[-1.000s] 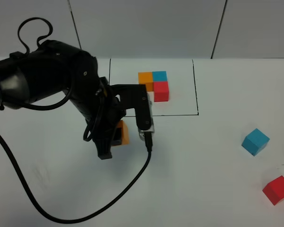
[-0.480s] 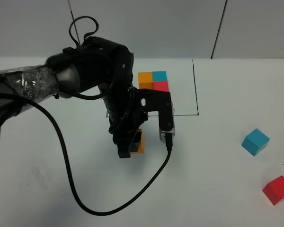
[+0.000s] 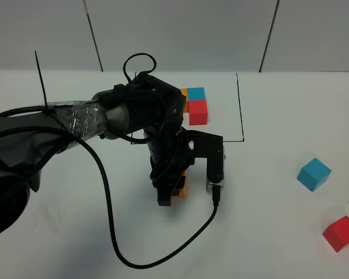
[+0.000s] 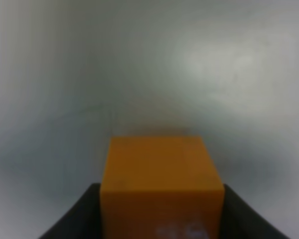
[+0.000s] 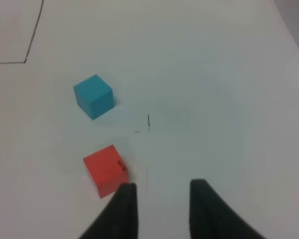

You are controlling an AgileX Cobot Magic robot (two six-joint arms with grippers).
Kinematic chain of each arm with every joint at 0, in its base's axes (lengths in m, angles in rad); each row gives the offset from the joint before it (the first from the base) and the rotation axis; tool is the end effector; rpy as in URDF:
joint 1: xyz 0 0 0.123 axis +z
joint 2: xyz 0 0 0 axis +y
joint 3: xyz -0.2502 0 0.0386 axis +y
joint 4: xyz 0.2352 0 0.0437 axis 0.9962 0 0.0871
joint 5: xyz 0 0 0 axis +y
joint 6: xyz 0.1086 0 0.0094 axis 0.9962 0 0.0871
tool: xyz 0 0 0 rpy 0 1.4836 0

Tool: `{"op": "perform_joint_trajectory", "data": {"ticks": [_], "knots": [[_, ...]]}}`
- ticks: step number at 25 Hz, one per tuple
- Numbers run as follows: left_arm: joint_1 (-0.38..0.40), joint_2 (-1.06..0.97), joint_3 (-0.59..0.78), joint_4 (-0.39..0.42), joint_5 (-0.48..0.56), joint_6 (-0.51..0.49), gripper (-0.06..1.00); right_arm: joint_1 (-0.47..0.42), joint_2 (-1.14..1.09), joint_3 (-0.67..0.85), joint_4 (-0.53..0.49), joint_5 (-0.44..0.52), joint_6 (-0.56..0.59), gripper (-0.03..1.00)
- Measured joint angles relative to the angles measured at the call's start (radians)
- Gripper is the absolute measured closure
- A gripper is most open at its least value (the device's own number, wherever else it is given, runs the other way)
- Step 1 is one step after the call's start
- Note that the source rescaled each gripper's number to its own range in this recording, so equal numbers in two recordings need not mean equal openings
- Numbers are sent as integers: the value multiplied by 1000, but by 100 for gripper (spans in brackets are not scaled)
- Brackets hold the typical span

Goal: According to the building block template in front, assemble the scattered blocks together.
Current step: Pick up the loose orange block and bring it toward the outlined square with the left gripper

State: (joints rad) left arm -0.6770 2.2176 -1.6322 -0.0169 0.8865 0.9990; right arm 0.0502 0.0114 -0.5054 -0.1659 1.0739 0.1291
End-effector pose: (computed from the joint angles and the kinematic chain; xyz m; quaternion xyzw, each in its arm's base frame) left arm 0.3279 -0.2654 0.0987 0.7369 0.6695 0.0080 0.0928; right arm 0.0326 -0.0142 0.2639 0.0372 0.8544 -0.0366 0.5169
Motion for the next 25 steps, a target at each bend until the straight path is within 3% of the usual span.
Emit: {"op": "perform_joint_trajectory", "data": {"ticks": [17,19,24,25], "knots": [[-3,24,-10,6,1,53,93,0,0,0,0,0,0,97],[-3,28,-10,7,5,55,81,0,0,0,0,0,0,97],[-7,29,-8,10,11,53,12,0,0,0,0,0,0,97],[-10,19,-8,11,11,50,2,0,0,0,0,0,0,97]]}}
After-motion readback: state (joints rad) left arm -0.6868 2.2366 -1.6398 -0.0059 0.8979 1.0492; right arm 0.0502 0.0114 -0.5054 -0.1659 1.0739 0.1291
